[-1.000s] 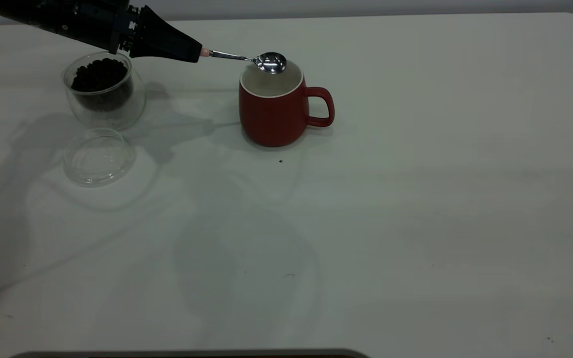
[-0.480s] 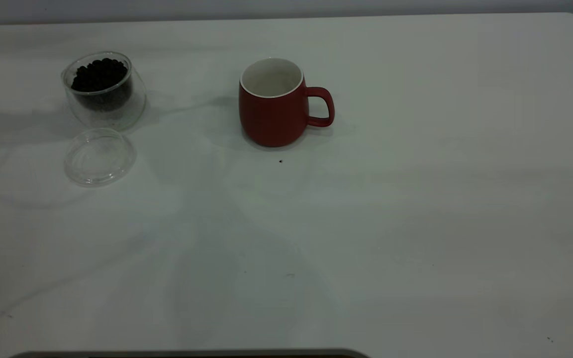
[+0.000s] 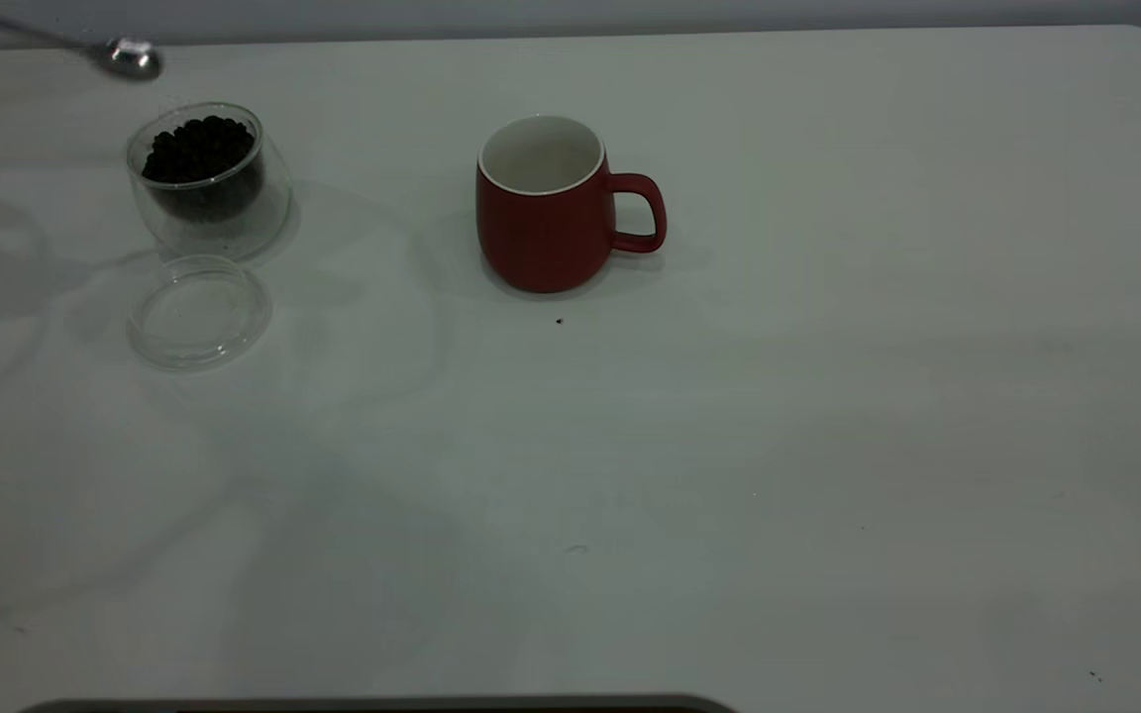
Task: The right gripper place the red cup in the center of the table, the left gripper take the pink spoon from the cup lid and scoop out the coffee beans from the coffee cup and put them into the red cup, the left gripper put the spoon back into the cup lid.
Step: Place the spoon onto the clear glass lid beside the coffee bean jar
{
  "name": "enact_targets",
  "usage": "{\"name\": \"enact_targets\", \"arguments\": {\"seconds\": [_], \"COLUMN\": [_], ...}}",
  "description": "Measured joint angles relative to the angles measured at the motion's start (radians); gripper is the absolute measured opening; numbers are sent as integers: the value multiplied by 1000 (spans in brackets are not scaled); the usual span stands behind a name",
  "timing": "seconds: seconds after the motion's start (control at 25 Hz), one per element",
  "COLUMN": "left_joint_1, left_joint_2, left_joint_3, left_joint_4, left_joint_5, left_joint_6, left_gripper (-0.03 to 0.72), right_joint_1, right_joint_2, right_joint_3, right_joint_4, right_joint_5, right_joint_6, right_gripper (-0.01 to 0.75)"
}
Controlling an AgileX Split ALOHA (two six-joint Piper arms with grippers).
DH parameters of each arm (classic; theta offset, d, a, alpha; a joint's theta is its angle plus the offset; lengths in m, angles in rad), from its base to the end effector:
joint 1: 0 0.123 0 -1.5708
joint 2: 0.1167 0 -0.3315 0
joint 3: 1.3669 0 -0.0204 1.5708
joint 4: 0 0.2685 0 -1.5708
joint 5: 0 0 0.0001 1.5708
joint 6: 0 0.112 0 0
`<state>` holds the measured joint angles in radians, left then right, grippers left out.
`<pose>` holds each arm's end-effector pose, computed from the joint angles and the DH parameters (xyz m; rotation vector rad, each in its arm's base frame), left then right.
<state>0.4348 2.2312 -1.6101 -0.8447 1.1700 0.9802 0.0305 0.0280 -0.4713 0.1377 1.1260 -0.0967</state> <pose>0.4648 0.1308 0.1591 0.1889 2.6006 -0.8916 -0.0150 0.0134 0.2622 -0.1445 2.1555 0.1305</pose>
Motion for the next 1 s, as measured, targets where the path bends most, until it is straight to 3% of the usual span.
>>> {"name": "enact_targets", "arguments": {"seconds": [0.32, 1.0], "left_joint_1": [7, 8], "left_joint_2": [134, 293], "left_joint_3": [0, 0], "left_joint_4": [115, 38], "left_joint_5": [0, -23], "left_joint_6": [-42, -13], "left_gripper": [111, 111], "right_joint_1": [0, 0], "right_joint_2": [0, 0], "right_joint_3": [0, 0], "right_joint_4": [0, 0], "right_joint_5": [0, 0], "right_joint_6": [0, 0], "right_gripper": [465, 465]}}
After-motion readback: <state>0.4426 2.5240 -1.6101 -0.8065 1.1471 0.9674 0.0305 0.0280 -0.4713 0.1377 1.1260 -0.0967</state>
